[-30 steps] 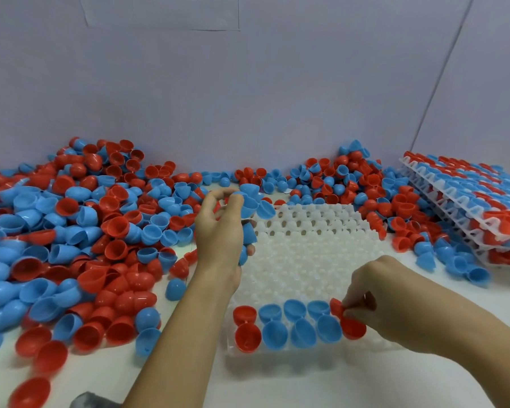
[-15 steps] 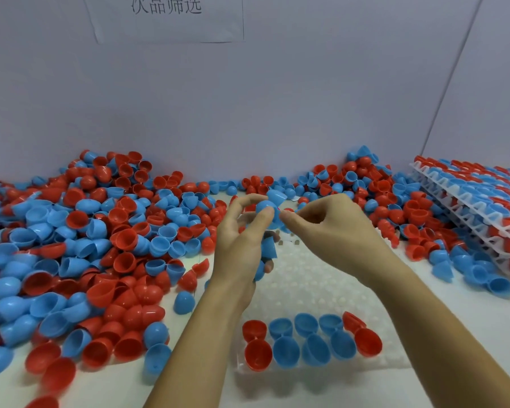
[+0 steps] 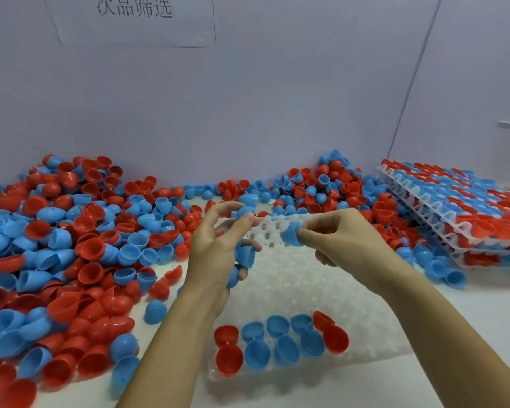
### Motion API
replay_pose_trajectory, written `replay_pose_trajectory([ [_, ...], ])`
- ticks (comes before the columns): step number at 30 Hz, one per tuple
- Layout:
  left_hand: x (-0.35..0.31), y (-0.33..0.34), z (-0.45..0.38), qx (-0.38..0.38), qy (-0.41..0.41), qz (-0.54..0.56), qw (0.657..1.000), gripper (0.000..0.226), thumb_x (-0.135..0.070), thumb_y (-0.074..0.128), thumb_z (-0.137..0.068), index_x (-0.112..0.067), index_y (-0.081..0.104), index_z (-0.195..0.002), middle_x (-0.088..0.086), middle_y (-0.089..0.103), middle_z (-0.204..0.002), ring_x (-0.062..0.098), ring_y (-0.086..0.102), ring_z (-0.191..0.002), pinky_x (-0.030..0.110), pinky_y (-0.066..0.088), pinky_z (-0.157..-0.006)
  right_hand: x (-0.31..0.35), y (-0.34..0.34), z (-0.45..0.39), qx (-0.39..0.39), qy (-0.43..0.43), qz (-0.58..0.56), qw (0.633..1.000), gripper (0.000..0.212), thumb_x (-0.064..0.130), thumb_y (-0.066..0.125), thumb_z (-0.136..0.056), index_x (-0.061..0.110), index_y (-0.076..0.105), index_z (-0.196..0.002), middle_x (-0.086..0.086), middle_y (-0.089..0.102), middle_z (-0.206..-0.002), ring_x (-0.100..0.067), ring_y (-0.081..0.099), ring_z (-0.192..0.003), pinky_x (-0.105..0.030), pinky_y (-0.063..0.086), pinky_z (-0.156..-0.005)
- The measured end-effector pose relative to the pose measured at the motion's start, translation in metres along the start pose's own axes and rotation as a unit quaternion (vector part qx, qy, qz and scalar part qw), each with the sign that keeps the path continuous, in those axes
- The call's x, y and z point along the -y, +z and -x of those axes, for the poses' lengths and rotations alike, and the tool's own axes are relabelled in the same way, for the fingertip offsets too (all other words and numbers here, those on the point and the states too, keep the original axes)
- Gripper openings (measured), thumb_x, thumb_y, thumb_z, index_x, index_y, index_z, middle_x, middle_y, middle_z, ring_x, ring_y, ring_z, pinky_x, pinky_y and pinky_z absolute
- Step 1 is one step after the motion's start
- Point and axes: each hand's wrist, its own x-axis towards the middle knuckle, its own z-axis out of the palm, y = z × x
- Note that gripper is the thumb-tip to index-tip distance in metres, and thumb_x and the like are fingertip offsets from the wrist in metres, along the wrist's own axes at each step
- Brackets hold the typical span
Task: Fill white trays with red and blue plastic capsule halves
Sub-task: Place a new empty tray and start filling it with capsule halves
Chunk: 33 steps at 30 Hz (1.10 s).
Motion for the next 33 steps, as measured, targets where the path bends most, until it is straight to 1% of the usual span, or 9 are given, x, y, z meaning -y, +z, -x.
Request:
replay_pose_trajectory([
  [5, 0.001, 0.0, -0.001, -0.019, -0.011, 0.003, 1.0, 0.013, -0.029, 0.072, -0.091, -0.041, 0.07, -0.084, 0.004, 0.075, -0.095, 0.016, 0.068, -0.064, 0.021, 0.035, -0.036, -0.02, -0.04, 0.028, 0.049, -0.038, 0.168, 0.984, 0.009, 0.032, 0.072, -0.087, 0.036, 0.068, -0.08, 0.011, 0.069, -0.075, 0.0, 0.062, -0.059, -0.012, 0.047, -0.053],
  [9, 0.002, 0.001, 0.0, -0.017, -0.017, -0.021, 0.999, 0.007, -0.03, 0.071, -0.092, -0.035, 0.069, -0.096, 0.005, 0.075, -0.098, 0.018, 0.068, -0.067, 0.021, 0.037, -0.037, -0.033, -0.055, 0.049, 0.089, -0.016, 0.289, 0.953, 0.013, 0.036, 0.074, -0.085, 0.045, 0.065, -0.082, 0.02, 0.067, -0.085, 0.007, 0.06, -0.082, -0.014, 0.054, -0.068],
  [12, 0.002, 0.002, 0.0, -0.012, -0.024, -0.029, 0.999, 0.011, -0.03, 0.07, -0.092, -0.031, 0.068, -0.103, 0.006, 0.075, -0.099, 0.019, 0.068, -0.068, 0.021, 0.036, -0.036, -0.035, -0.055, 0.059, 0.123, -0.008, 0.315, 0.941, 0.017, 0.035, 0.075, -0.084, 0.046, 0.063, -0.08, 0.022, 0.065, -0.082, 0.016, 0.056, -0.087, -0.006, 0.047, -0.066],
  [16, 0.003, 0.003, 0.0, 0.004, -0.034, -0.029, 0.999, 0.015, -0.033, 0.069, -0.091, -0.03, 0.067, -0.106, 0.004, 0.076, -0.098, 0.018, 0.068, -0.065, 0.021, 0.035, -0.035, -0.039, -0.037, 0.062, 0.157, 0.008, 0.358, 0.92, 0.013, 0.038, 0.075, -0.086, 0.039, 0.073, -0.099, 0.022, 0.063, -0.091, -0.002, 0.063, -0.081, -0.018, 0.055, -0.07],
  [19, 0.003, 0.002, 0.0, 0.027, -0.045, -0.012, 0.999, 0.018, -0.036, 0.068, -0.088, -0.028, 0.068, -0.104, 0.005, 0.077, -0.093, 0.018, 0.067, -0.062, 0.019, 0.033, -0.035, -0.041, -0.028, 0.062, 0.162, 0.014, 0.385, 0.909, 0.022, 0.037, 0.073, -0.089, 0.037, 0.071, -0.111, 0.021, 0.061, -0.097, -0.005, 0.062, -0.083, -0.022, 0.057, -0.076],
  [23, 0.004, 0.0, -0.001, 0.047, -0.067, 0.017, 0.997, 0.014, -0.04, 0.065, -0.091, -0.028, 0.073, -0.095, 0.006, 0.074, -0.084, 0.017, 0.067, -0.063, 0.019, 0.034, -0.033, -0.034, -0.036, 0.061, 0.173, 0.008, 0.366, 0.914, 0.022, 0.035, 0.068, -0.092, 0.037, 0.071, -0.114, 0.023, 0.06, -0.093, -0.003, 0.061, -0.082, -0.019, 0.053, -0.068],
  [28, 0.003, -0.003, -0.003, 0.049, -0.089, 0.011, 0.995, 0.04, -0.054, 0.07, -0.075, -0.021, 0.073, -0.096, 0.004, 0.067, -0.073, 0.016, 0.067, -0.061, 0.02, 0.034, -0.034, -0.011, -0.033, 0.045, 0.04, -0.133, 0.292, 0.946, 0.026, 0.025, 0.065, -0.093, 0.039, 0.065, -0.115, 0.024, 0.058, -0.085, 0.005, 0.06, -0.081, -0.01, 0.049, -0.065],
  [30, 0.002, -0.003, -0.003, 0.053, -0.102, -0.02, 0.993, 0.046, -0.057, 0.069, -0.077, -0.018, 0.072, -0.1, 0.005, 0.065, -0.073, 0.016, 0.066, -0.058, 0.021, 0.034, -0.035, 0.003, -0.018, 0.036, -0.024, -0.228, 0.268, 0.936, 0.029, 0.024, 0.067, -0.091, 0.035, 0.066, -0.117, 0.025, 0.054, -0.095, 0.002, 0.059, -0.081, -0.012, 0.049, -0.07],
  [33, 0.001, -0.003, -0.002, 0.068, -0.115, -0.062, 0.989, 0.044, -0.056, 0.065, -0.087, -0.016, 0.071, -0.106, 0.01, 0.064, -0.078, 0.016, 0.065, -0.057, 0.021, 0.036, -0.037, 0.017, 0.003, 0.024, -0.012, -0.299, 0.285, 0.911, 0.033, 0.028, 0.067, -0.092, 0.037, 0.062, -0.123, 0.017, 0.056, -0.112, -0.004, 0.059, -0.091, -0.019, 0.051, -0.079],
])
